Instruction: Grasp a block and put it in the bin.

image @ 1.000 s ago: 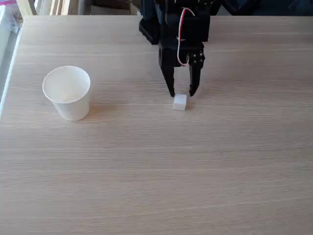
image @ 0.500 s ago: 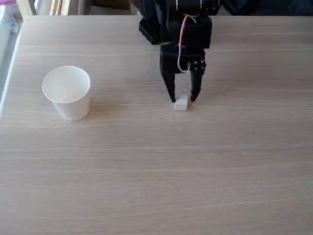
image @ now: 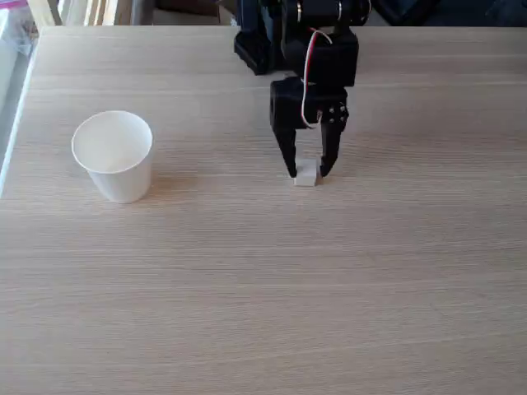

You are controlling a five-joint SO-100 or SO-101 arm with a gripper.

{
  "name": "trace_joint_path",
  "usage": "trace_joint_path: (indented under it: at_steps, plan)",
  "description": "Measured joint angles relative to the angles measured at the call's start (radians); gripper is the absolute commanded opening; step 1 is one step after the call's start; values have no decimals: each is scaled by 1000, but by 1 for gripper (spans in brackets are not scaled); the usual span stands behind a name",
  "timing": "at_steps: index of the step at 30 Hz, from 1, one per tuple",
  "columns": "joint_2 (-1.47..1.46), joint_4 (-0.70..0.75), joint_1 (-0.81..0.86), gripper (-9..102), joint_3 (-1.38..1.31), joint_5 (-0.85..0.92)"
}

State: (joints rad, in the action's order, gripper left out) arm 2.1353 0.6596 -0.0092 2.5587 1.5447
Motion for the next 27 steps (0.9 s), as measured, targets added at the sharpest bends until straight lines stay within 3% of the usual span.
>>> trace_joint_path:
  at_steps: [7,13,27]
  plan:
    - [0,0,0,16,3,-14]
    - [0,11,0,0,8,6]
    - [46,18,94,0,-98,118]
